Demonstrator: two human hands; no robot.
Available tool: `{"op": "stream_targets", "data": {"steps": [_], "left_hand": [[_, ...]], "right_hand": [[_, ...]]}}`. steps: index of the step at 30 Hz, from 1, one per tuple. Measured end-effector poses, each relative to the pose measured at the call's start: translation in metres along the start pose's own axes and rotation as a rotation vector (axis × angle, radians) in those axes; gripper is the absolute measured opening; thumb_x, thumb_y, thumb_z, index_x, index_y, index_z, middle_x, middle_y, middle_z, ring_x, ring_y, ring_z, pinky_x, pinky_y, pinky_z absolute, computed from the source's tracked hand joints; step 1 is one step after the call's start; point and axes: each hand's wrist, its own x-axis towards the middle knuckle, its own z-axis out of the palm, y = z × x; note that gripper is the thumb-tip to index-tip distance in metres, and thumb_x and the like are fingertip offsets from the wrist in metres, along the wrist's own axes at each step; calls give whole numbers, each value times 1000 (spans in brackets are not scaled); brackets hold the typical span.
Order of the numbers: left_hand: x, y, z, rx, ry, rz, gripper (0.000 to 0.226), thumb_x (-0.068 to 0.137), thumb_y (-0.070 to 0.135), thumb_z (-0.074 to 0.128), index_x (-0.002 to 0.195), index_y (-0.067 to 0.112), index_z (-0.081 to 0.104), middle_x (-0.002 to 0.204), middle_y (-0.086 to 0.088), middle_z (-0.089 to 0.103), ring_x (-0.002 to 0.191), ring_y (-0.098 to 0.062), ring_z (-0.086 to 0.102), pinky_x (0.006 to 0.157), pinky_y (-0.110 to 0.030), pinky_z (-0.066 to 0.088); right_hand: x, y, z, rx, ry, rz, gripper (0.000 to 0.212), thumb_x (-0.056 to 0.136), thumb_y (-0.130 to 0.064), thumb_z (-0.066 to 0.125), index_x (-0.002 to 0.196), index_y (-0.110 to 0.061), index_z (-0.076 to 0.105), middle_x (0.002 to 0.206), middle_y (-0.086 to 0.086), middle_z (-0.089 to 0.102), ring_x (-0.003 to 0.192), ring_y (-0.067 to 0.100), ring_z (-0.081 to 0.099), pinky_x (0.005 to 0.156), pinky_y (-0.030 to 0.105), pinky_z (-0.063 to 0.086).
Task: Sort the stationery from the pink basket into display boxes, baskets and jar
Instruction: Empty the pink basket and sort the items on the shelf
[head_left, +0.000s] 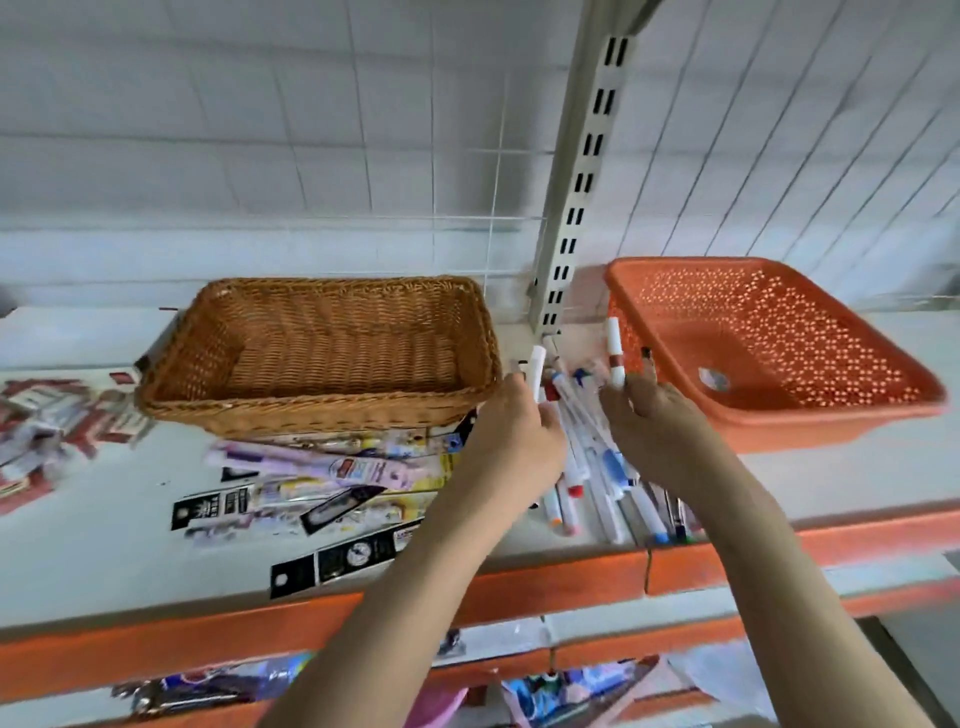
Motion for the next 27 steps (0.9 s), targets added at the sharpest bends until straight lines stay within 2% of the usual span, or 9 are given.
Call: {"op": "stream_targets", "data": {"steps": [3, 4, 6, 10, 15, 17, 19, 22, 27], "left_hand": [[12, 12, 16, 178, 114, 1, 24, 97, 20, 41, 115, 3, 41, 108, -17, 59, 90, -31, 60, 58, -27, 33], [17, 13, 21, 223, 121, -15, 26, 97, 20, 42, 116, 3, 40, 110, -16, 59, 95, -32, 61, 60, -28, 34], [25, 13, 29, 318, 117, -46, 30, 97, 19, 44, 121, 2, 38, 115, -16, 58, 101, -32, 60, 63, -30, 38], [36, 12, 36, 389, 90, -74, 40, 92, 10, 52, 127, -1, 36, 124, -16, 53, 113, -31, 53, 82, -33, 46], [22, -3, 19, 429, 90, 37, 31, 95, 26, 52, 116, 3, 49, 107, -10, 61, 88, -21, 59, 62, -25, 40], [11, -14, 8, 465, 93, 123, 24, 95, 17, 52, 115, 4, 54, 100, -8, 64, 87, -21, 62, 63, -25, 44], [-3, -28, -6, 440, 107, 192, 17, 93, 10, 52, 108, 6, 58, 97, -8, 65, 89, -23, 64, 70, -29, 49], [-28, -56, -36, 380, 147, 247, 18, 94, 18, 50, 111, 14, 57, 101, 0, 65, 90, -19, 63, 72, -29, 49], [-71, -130, -114, 333, 188, 253, 16, 95, 29, 48, 100, 23, 62, 91, 7, 68, 75, -11, 62, 65, -30, 51]], "right_hand": [[7, 6, 5, -141, -15, -33, 24, 95, -19, 41, 72, -11, 47, 93, 18, 60, 86, 33, 58, 67, 29, 35], [8, 7, 7, -154, -15, -36, 23, 94, -17, 43, 73, -11, 50, 91, 16, 60, 82, 31, 58, 65, 28, 36], [10, 9, 10, -149, 1, -29, 18, 92, -13, 45, 93, -6, 60, 98, 14, 61, 85, 32, 59, 67, 30, 43], [3, 15, 16, -135, 26, -17, 26, 89, -5, 42, 109, -7, 59, 106, 15, 59, 92, 36, 60, 74, 36, 48], [-15, 11, 18, -80, 53, -37, 38, 90, 0, 42, 124, -13, 53, 109, 14, 51, 80, 31, 54, 72, 31, 40], [-23, 3, 20, -43, 76, -52, 39, 90, 1, 42, 124, -15, 53, 113, 16, 51, 73, 27, 53, 72, 31, 39], [-32, -8, 27, -17, 113, -61, 36, 91, 0, 42, 122, -13, 53, 114, 17, 53, 87, 33, 56, 70, 34, 38], [-47, -29, 42, 23, 188, -59, 28, 92, 0, 41, 116, -9, 54, 99, 15, 54, 89, 36, 56, 61, 33, 22], [-81, -104, 81, 84, 227, -113, 23, 92, 4, 39, 110, -7, 48, 76, 12, 51, 73, 38, 51, 54, 38, 18]]}}
